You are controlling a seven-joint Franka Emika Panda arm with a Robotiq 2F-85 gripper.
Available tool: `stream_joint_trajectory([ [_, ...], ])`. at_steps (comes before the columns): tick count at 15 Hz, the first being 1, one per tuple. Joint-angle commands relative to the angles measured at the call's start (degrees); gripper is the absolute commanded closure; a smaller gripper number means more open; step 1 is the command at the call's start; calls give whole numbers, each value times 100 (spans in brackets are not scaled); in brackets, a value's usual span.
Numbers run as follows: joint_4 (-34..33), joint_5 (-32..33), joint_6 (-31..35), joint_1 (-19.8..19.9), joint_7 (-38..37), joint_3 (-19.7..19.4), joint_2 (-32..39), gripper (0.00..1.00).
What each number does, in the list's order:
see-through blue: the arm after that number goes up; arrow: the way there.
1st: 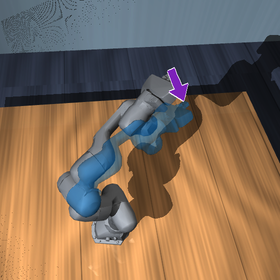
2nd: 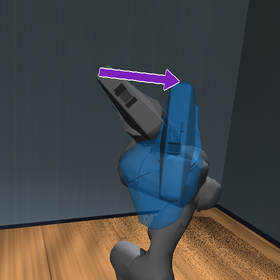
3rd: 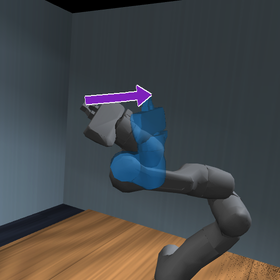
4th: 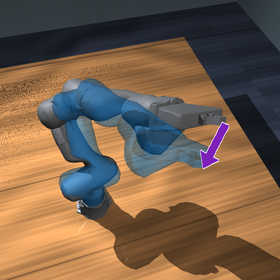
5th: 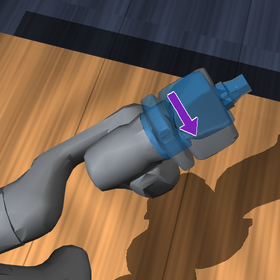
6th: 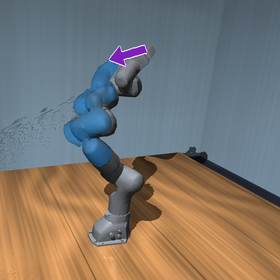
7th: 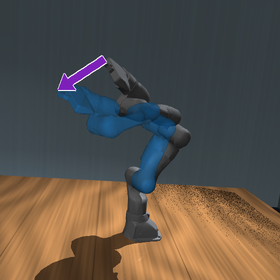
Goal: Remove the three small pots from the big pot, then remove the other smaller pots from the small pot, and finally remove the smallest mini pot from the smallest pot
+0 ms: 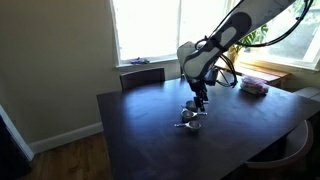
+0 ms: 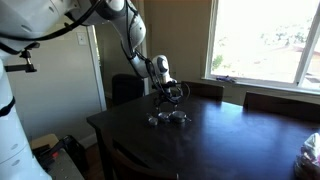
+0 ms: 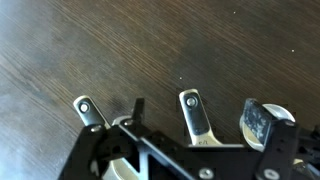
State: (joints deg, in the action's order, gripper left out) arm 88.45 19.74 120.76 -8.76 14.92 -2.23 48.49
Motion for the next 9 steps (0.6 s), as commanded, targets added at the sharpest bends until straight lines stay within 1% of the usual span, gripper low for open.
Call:
stream_joint_trajectory([
  [1, 29, 194, 195, 101, 246, 167, 70, 0],
  [5, -63, 264, 287, 91, 504, 236, 262, 0],
  [9, -139, 423, 735, 56, 524, 197, 504, 0],
])
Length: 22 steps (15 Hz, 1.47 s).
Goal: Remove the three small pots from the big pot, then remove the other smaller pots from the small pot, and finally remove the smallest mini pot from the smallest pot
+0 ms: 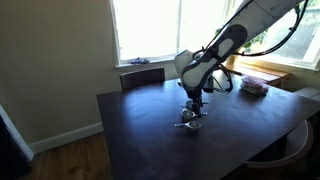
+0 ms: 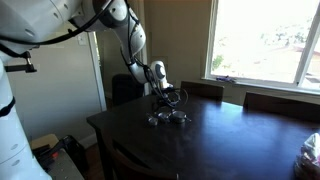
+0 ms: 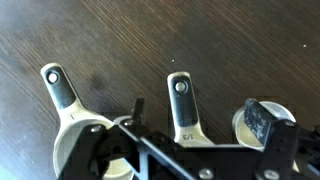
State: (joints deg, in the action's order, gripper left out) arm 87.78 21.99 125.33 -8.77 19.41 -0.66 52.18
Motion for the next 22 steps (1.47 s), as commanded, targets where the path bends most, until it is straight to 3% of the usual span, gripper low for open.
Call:
stream_joint_trajectory([
  [1, -105, 216, 326, 53, 83, 31, 190, 0],
  [3, -210, 227, 353, 59, 110, 30, 321, 0],
  [8, -366, 247, 327, 48, 180, 18, 497, 17],
  [9, -375, 251, 340, 52, 199, 17, 507, 35],
  [17, -313, 305, 413, 55, 298, -6, 471, 89],
  [22, 99, 615, 888, 7, 240, -97, 214, 98],
])
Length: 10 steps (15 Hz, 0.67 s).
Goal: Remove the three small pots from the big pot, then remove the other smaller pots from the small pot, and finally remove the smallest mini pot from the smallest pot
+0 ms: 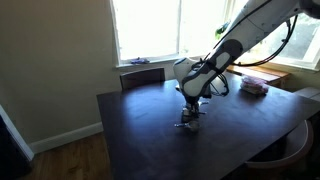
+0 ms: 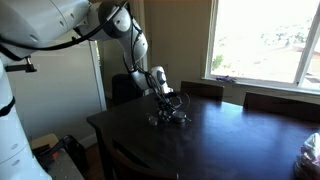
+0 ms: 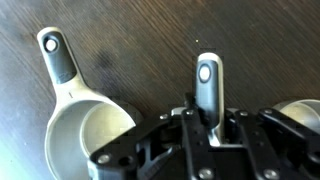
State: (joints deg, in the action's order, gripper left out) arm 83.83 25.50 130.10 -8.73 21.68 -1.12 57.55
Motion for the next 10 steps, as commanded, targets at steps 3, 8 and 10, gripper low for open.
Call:
stream_joint_trajectory([
  [3, 762, 494, 848, -25, -30, -98, -460, 93],
  [8, 1379, 810, 1612, -81, -121, -158, -822, 93],
  [10, 1635, 913, 1865, -82, -136, -157, -1015, 93],
])
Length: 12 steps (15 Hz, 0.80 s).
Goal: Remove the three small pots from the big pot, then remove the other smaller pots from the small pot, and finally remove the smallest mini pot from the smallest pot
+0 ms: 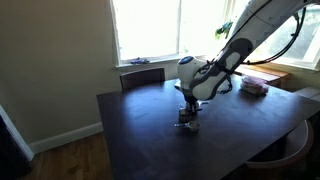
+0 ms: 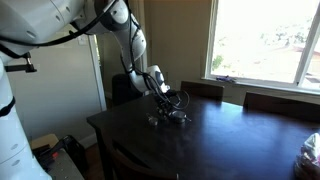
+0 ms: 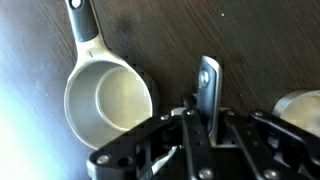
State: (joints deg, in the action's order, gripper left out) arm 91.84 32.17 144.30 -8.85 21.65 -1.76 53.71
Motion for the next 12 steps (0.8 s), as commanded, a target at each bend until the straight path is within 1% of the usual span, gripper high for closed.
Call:
stream_joint_trajectory([
  [1, 957, 295, 562, -75, -143, -89, -731, 93],
  [5, 1378, 476, 941, -86, -177, -82, -1074, 93],
  [9, 1671, 551, 1175, -61, -162, -45, -1349, 93],
  [12, 2105, 628, 1375, -38, -185, -73, -1724, 93],
])
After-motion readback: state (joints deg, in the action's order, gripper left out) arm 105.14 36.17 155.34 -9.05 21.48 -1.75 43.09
